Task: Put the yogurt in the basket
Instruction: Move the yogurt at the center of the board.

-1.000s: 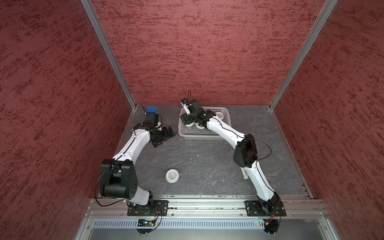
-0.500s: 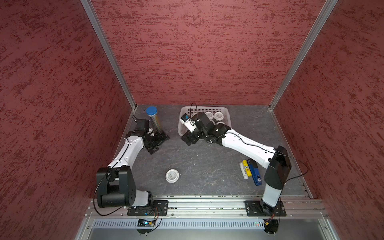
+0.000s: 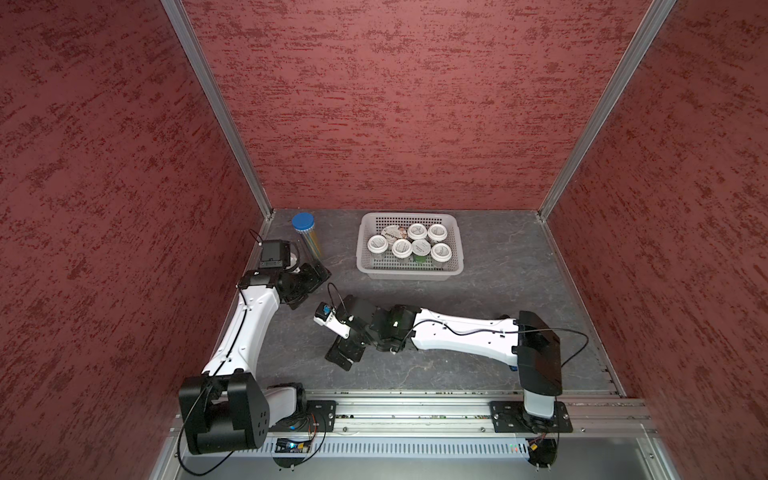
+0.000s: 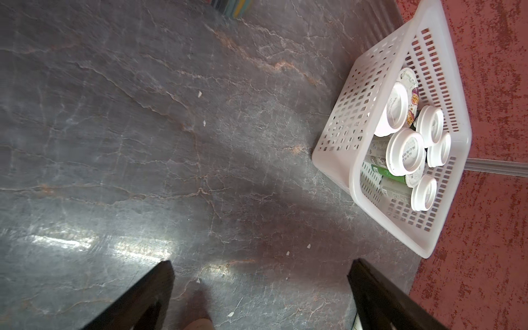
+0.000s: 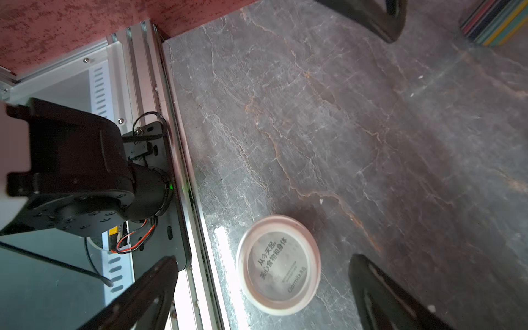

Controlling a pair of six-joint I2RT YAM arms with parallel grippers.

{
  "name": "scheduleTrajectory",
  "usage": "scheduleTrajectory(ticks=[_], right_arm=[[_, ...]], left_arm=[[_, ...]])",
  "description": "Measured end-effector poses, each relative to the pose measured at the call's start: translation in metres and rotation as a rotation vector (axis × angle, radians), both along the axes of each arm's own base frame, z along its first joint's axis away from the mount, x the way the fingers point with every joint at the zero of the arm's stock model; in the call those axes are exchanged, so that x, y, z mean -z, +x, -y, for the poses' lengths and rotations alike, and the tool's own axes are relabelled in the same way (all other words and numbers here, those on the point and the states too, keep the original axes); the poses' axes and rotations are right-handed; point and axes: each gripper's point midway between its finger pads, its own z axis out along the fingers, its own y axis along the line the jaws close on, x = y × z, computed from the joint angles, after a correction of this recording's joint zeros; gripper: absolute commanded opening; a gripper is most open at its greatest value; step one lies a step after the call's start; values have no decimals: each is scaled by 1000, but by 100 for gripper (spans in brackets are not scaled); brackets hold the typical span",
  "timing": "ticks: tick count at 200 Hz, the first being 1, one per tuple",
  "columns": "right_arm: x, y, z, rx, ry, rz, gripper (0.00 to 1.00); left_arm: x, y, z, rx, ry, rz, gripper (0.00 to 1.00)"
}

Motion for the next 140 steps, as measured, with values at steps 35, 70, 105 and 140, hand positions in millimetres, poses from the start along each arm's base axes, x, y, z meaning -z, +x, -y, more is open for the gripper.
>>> scheduleTrajectory(ticks=[35,70,105,140], right_arm=[[14,0,1,3,-27,-8,98],[22,-2,5,1,-46,-17,98],[31,-3,7,1,-66,-24,98],[44,-2,7,3,-92,-29,98]], left_arm=[[3,-2,-1,-2,4,-10,100],[7,-4,-2,0,15,-19,100],[8,-4,-2,5,21,-19,100],[11,-3,-3,6,21,-28,100]])
